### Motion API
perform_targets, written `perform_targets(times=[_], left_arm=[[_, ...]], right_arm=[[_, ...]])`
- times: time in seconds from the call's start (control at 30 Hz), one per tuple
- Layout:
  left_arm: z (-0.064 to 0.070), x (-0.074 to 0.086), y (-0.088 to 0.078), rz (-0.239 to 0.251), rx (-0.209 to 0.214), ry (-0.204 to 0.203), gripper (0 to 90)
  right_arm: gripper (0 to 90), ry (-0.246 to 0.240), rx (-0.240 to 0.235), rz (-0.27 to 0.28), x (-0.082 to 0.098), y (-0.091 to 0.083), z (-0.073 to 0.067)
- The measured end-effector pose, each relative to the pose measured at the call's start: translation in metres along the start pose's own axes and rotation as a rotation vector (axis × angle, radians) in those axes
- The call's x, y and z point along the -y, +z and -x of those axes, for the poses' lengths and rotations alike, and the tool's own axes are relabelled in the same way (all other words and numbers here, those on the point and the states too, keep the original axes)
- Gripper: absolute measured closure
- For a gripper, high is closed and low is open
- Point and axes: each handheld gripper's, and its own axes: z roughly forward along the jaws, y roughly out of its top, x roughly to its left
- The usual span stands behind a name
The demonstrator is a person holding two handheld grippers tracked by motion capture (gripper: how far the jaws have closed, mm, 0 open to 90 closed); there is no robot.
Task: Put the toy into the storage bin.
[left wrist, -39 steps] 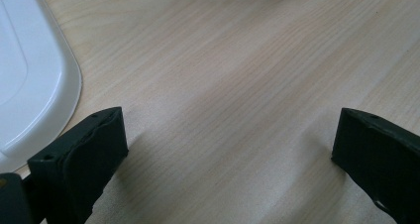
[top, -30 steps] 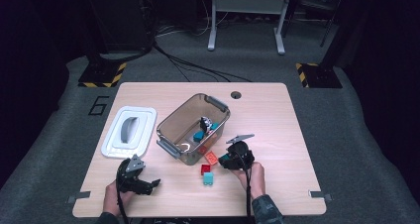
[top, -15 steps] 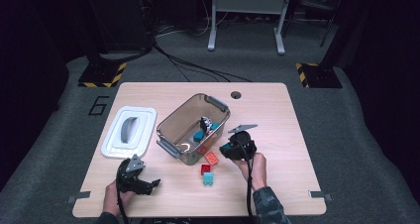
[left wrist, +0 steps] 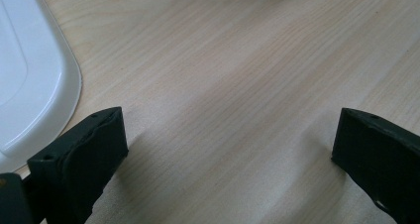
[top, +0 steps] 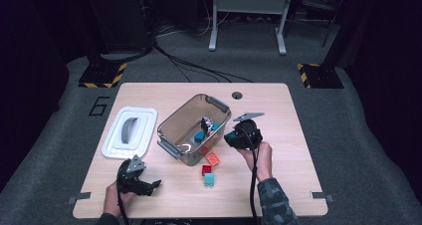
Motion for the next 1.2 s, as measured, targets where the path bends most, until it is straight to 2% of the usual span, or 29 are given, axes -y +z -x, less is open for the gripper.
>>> perform_targets(times=[0.13,0.47,0.6,0.63,0.83,0.93,1.2], left_arm=[[0.0,0.0,0.0,0.0,0.0,0.0,0.4],[0.0,0.0,0.0,0.0,0.0,-0.001,0.4],[0.0,0.0,0.0,0.0,0.0,0.0,0.4],[0.0,0.0,0.0,0.001,0.0,-0.001,0.4],[0.0,0.0,0.0,0.0,0.0,-0.001,0.4],[0.0,0.0,0.0,0.0,0.0,-0.001,0.4],[0.0,0.0,0.0,0.0,0.0,0.0,0.4]], right_arm=[[59.0,-0.021,0.009,0.018,-0.01,-0.005,0.002],[59.0,-0.041,0.031,0.058,-0.034,-0.016,0.005],[59.0,-0.04,0.038,0.059,-0.043,-0.018,0.003],[59.0,-0.055,0.042,0.068,-0.046,-0.017,0.004],[59.0,-0.074,0.051,0.071,-0.059,-0.011,0.004],[59.0,-0.061,0.056,0.066,-0.066,-0.005,0.003],[58.9,-0.082,0.057,0.052,-0.078,0.014,0.004]])
